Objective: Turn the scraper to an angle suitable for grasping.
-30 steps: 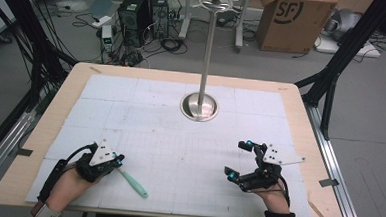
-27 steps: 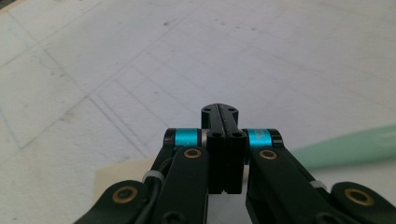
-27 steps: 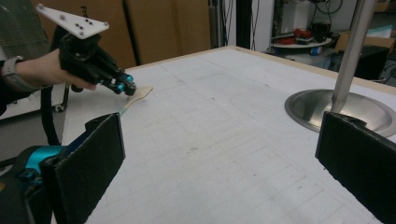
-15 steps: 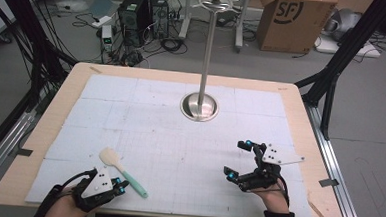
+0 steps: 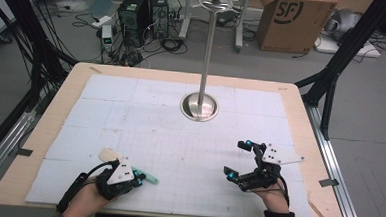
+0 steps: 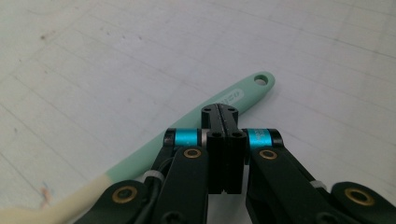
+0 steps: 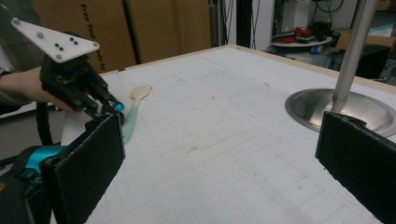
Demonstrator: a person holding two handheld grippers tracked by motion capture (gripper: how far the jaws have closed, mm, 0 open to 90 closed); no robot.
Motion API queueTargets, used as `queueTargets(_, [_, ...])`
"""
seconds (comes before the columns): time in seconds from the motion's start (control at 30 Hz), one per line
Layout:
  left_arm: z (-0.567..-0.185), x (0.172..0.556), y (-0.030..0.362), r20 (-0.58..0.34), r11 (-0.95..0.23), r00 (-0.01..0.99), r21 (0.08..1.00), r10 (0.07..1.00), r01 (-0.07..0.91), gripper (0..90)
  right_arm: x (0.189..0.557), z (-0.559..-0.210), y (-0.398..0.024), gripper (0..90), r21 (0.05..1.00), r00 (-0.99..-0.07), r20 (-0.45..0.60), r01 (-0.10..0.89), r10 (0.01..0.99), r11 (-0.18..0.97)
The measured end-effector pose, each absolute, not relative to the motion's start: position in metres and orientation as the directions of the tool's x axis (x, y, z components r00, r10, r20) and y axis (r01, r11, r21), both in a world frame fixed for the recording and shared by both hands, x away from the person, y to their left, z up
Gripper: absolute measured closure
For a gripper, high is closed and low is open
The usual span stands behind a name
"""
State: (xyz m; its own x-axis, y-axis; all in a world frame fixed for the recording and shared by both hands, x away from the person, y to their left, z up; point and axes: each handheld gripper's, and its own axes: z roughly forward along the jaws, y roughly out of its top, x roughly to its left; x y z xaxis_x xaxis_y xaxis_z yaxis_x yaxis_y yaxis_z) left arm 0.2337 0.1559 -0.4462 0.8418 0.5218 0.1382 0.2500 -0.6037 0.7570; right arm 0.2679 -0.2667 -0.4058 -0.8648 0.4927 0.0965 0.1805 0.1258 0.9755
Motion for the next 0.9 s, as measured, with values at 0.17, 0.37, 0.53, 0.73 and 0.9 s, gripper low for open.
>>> queueTargets(0.17, [-0.447, 0.254, 0.148, 0.139, -0.596, 0.826, 0.758, 0.547, 0.267, 90.0, 0.268, -0.406, -0.267, 0.2, 0.976, -0.863, 0.096, 0.179, 0.495, 0.123])
queueTargets(0.37, [-0.449, 0.283, 0.145, 0.085, -0.531, 0.784, 0.78, 0.615, 0.332, 89.9, 0.268, -0.406, -0.268, 0.2, 0.976, -0.863, 0.1, 0.182, 0.495, 0.12])
queueTargets(0.53, [-0.449, 0.306, 0.149, 0.059, -0.484, 0.737, 0.789, 0.674, 0.38, 90.0, 0.268, -0.406, -0.268, 0.2, 0.976, -0.868, 0.102, 0.182, 0.487, 0.12])
queueTargets(0.73, [-0.448, 0.308, 0.152, 0.055, -0.471, 0.72, 0.79, 0.692, 0.392, 89.9, 0.268, -0.407, -0.267, 0.2, 0.973, -0.868, 0.109, 0.194, 0.484, 0.129])
queueTargets(0.9, [-0.431, 0.299, 0.172, 0.019, -0.408, 0.713, 0.83, 0.701, 0.379, 89.9, 0.267, -0.406, -0.268, 0.2, 0.976, -0.872, 0.102, 0.182, 0.479, 0.122])
